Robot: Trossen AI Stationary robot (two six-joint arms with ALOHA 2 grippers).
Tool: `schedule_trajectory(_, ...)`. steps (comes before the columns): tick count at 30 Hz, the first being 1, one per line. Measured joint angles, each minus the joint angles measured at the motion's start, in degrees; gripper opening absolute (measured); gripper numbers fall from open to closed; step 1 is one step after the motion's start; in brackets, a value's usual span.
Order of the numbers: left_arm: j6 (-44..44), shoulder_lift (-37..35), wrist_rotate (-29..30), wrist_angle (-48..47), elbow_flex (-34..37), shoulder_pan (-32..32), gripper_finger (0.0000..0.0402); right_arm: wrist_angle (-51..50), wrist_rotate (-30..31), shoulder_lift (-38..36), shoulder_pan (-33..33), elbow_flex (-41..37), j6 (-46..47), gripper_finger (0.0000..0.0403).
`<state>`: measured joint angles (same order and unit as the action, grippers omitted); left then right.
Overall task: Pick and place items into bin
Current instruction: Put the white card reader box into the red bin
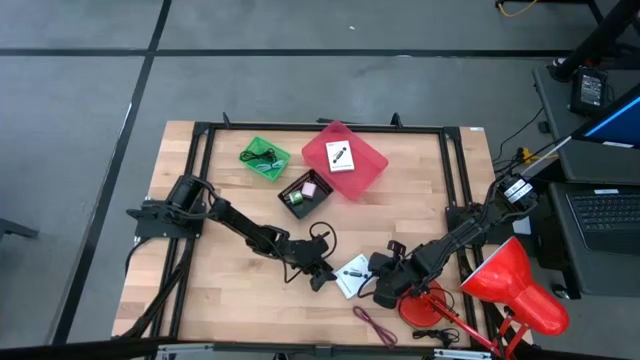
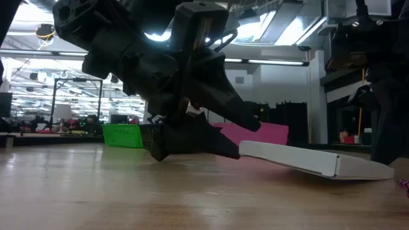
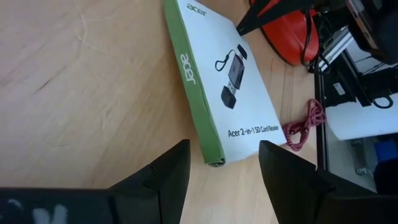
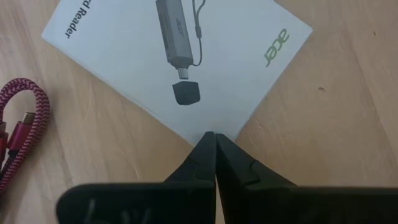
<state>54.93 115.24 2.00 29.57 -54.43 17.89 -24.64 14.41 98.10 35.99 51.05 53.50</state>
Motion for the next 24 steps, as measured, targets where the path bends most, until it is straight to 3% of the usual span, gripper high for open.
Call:
schedule_trajectory(18, 1.1, 1.0, 1.5, 0.3, -0.4, 0.0, 0.0185, 0.1, 0.1, 0.0, -0.1, 0.0, 0.0, 0.0)
schedule_trajectory(24, -1.0, 4.4, -3.0, -1.8, -5.3, -0.1, 0.0184, 0.2, 0.0, 0.0, -0.2, 0.0, 0.0, 0.0)
